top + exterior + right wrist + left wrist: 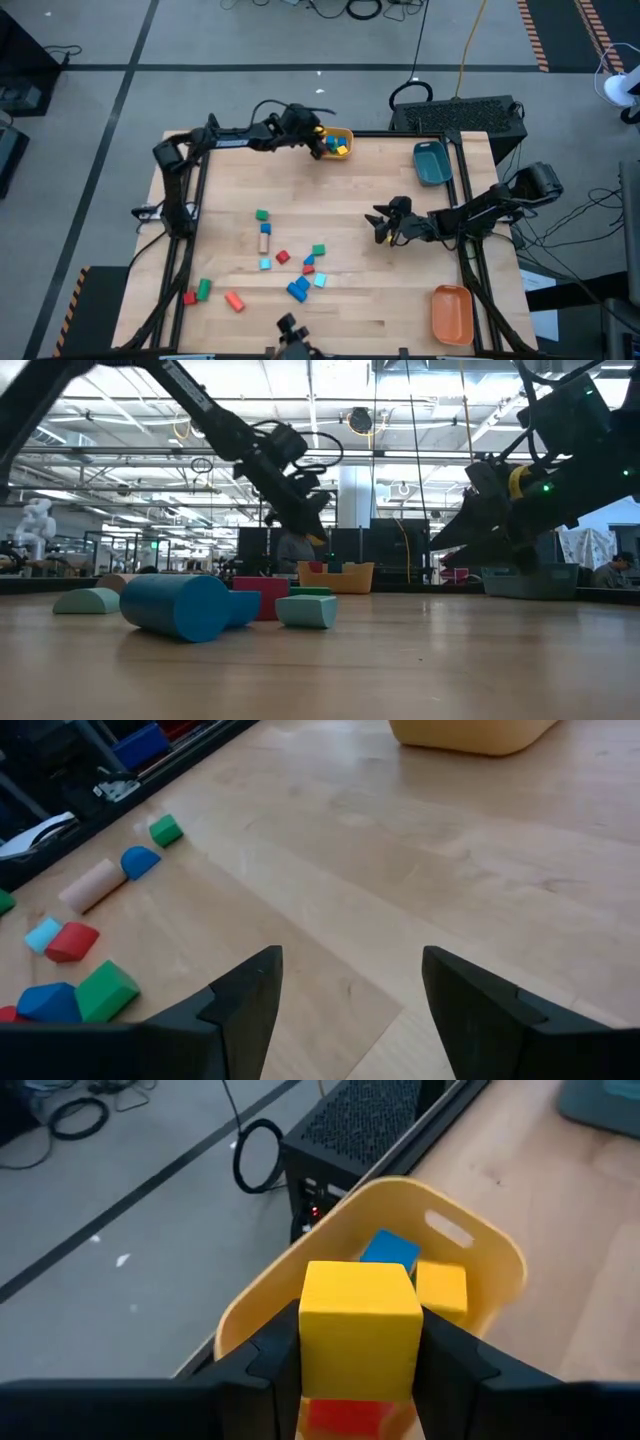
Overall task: Sort blocks by size
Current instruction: Put the yellow square block into the yellow bin, then put the red square block into the yellow bin
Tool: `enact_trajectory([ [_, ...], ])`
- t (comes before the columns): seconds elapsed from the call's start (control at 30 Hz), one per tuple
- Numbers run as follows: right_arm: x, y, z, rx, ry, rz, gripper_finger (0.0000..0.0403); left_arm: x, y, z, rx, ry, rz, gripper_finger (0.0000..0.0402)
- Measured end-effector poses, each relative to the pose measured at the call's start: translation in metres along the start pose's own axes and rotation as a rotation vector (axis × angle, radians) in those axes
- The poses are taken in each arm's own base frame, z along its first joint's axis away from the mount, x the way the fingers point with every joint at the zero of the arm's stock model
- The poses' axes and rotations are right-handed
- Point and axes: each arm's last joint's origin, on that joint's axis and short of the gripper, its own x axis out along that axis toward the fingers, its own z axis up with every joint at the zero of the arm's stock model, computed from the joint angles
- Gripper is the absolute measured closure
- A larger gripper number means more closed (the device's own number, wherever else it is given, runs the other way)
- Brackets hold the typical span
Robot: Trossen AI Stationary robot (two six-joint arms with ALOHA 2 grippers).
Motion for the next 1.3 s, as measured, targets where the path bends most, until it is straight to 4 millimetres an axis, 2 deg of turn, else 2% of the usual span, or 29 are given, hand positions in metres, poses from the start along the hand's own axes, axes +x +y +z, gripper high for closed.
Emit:
enact_trajectory([
  [0.27,0.000,0.000,0.000,0.004,0.010,0.008,0.0174,0.024,0.011,0.001,-0.023,0.051,0.017,0.0260],
  [0.47,0.000,0.000,-0.001,0.000,0.015,0.006,0.0174,0.024,0.014,-0.003,-0.028,0.091,0.028,0.0257],
  [0.9,0.000,0.000,-0.001,0.022,0.018,0.007,0.0174,0.024,0.010,-0.003,0.031,0.090,-0.015,0.0196],
  [1.07,0.000,0.000,-0.001,0.026,0.018,0.007,0.0174,0.010,0.005,0.003,0.066,0.116,-0.024,0.0193],
  [1.3,0.000,0.000,-0.001,0.023,0.022,0.010,0.0174,-0.033,-0.023,0.017,0.171,0.161,-0.079,0.0192],
])
